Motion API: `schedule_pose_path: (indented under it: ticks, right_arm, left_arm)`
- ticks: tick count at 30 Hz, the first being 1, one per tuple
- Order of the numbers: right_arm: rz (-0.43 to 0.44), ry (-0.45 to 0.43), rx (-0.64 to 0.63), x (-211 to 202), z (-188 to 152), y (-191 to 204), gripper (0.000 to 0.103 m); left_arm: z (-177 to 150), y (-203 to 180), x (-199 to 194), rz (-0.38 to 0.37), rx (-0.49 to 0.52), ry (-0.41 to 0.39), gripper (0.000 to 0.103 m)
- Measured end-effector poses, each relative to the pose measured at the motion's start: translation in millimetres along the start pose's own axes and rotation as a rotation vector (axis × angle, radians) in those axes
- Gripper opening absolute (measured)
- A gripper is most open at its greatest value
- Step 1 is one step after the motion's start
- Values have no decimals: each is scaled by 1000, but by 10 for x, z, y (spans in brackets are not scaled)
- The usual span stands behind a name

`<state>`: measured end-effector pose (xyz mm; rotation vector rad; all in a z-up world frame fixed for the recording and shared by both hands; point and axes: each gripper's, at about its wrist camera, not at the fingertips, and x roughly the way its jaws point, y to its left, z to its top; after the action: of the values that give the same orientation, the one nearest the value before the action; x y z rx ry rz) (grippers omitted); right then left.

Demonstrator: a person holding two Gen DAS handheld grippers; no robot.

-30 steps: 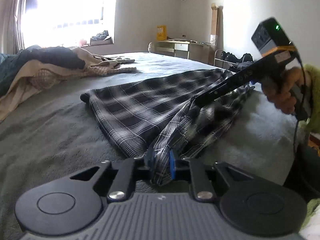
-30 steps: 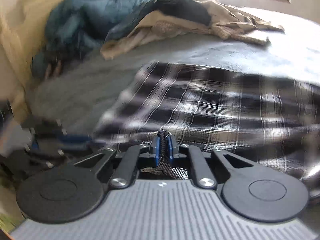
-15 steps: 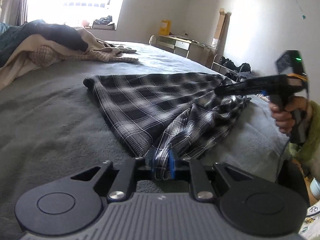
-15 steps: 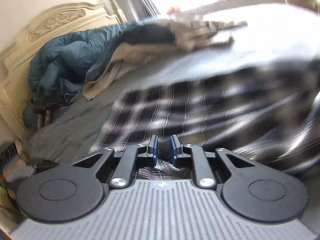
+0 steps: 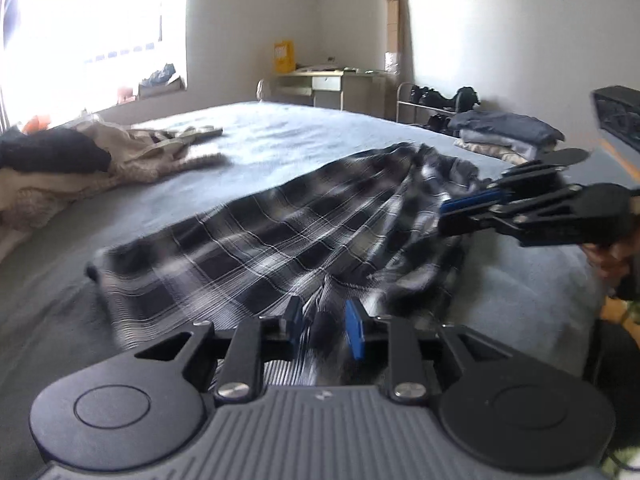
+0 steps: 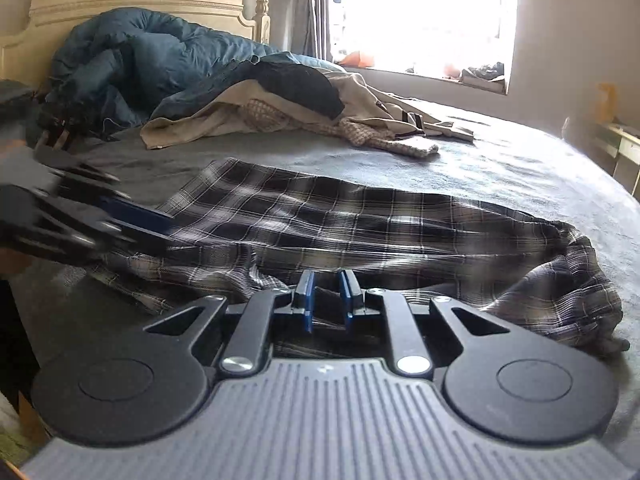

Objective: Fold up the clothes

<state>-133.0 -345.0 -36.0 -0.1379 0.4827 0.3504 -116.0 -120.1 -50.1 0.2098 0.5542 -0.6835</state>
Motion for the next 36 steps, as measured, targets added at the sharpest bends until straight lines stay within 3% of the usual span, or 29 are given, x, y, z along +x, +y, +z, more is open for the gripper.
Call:
schedule_pose_path:
  ticks: [4, 7, 10, 13, 17, 20, 22, 24, 25, 26, 29, 31, 34, 36]
  right_arm:
    - [35, 35, -53, 147, -61, -113, 14]
    - [-68, 148, -72, 347, -272, -286, 13]
    - [-50, 105, 104, 221, -356, -597, 13]
    - [-132, 74, 115, 79, -289, -588, 14]
    - [10, -8, 91, 19, -137, -292, 16]
    - [85, 15, 90, 221, -167, -261, 16]
    - [5, 54, 210, 302, -290, -557, 16]
    - [-29, 37, 472, 223, -467, -1006, 5]
    - [-42, 11, 570, 139, -510, -1124, 4]
    - [-56, -20, 655, 42, -538, -1206, 9]
    - [-100, -89, 459, -213, -368, -784, 11]
    - [-27, -123, 319, -281, -269, -375, 12]
    - [72, -114, 149, -198, -252, 203, 23]
    - [124, -99, 34, -132, -254, 564, 29]
  left_arm:
    - [-111, 51, 186, 16, -62, 49, 26]
    - [-239, 102, 182, 14, -104, 49, 26]
    - [-309, 174, 140, -3, -143, 33, 25]
    - [-336, 213, 131, -15, -152, 26, 25]
    - [-329, 210, 130, -18, -150, 20, 25]
    - [-355, 220, 125, -21, -165, 13, 25]
    - [-366, 224, 121, -26, -169, 7, 25]
    - [-370, 234, 122, -33, -175, 6, 25]
    - [-365, 243, 124, -37, -179, 7, 25]
    - [-360, 251, 126, -41, -183, 9, 25]
    - [-334, 300, 121, -56, -220, 19, 25]
    - [-289, 322, 83, -45, -247, 25, 26]
    - [-237, 328, -91, 18, -242, -10, 42]
    - [-231, 397, -258, 49, -245, -33, 43]
